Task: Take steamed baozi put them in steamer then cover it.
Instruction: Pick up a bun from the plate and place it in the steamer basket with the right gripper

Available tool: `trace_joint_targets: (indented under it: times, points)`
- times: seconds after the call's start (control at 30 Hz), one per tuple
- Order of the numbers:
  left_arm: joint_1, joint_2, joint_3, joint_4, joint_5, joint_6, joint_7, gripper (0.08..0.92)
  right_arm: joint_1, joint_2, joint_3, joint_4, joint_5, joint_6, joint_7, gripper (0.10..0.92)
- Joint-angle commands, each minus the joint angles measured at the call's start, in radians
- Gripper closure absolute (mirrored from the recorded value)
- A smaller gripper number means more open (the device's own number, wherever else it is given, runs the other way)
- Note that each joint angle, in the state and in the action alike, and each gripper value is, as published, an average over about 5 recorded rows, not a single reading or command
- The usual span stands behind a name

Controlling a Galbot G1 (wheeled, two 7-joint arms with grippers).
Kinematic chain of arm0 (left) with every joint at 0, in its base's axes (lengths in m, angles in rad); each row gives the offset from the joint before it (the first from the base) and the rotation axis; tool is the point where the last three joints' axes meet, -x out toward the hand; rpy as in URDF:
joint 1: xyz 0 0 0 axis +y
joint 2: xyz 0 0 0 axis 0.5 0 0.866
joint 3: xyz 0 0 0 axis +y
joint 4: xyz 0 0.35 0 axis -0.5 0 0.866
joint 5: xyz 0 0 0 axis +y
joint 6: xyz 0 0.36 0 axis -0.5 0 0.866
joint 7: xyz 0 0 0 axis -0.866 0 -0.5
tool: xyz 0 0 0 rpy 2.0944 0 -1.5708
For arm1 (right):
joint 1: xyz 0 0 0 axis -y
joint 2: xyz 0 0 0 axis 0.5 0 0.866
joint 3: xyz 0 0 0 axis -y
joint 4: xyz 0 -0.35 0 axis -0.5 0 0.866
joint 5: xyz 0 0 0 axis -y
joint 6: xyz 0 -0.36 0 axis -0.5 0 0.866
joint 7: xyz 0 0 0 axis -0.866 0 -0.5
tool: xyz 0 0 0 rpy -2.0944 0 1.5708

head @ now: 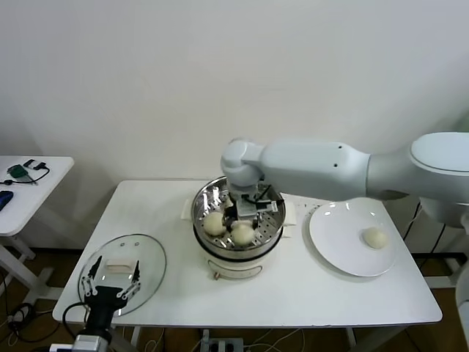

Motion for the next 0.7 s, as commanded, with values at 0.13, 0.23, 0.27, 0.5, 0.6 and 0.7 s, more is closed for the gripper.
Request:
trace_joint_targets:
  times: [0.13, 0.23, 0.27, 0.5, 0.6, 0.7]
  points:
    - [-0.003, 0.003, 0.001, 0.004, -0.001, 0.002, 0.001, 0.177, -0.033, 0.03, -0.005, 0.006, -0.017, 0.01, -0.004, 0.343]
    - [-0.002, 0.003, 0.001, 0.004, 0.0, 0.002, 0.0, 0.177, -0.027, 0.016, -0.007, 0.011, -0.019, 0.008, -0.003, 0.325]
    - [-0.001, 0.003, 0.001, 0.004, 0.0, 0.001, -0.001, 0.177, -0.025, 0.011, -0.007, 0.013, -0.019, 0.008, -0.003, 0.314]
    - [0.007, 0.002, 0.0, 0.004, 0.0, -0.002, -0.002, 0.177, 0.003, -0.027, 0.005, 0.019, -0.016, 0.0, -0.002, 0.207]
    - [0.011, 0.003, -0.001, 0.004, -0.001, -0.004, -0.003, 0.177, 0.039, -0.056, 0.02, 0.004, -0.002, -0.003, 0.001, 0.203]
    - [0.016, 0.004, -0.002, 0.002, -0.001, -0.005, -0.003, 0.177, 0.092, -0.098, 0.032, -0.025, 0.025, -0.015, 0.022, 0.203]
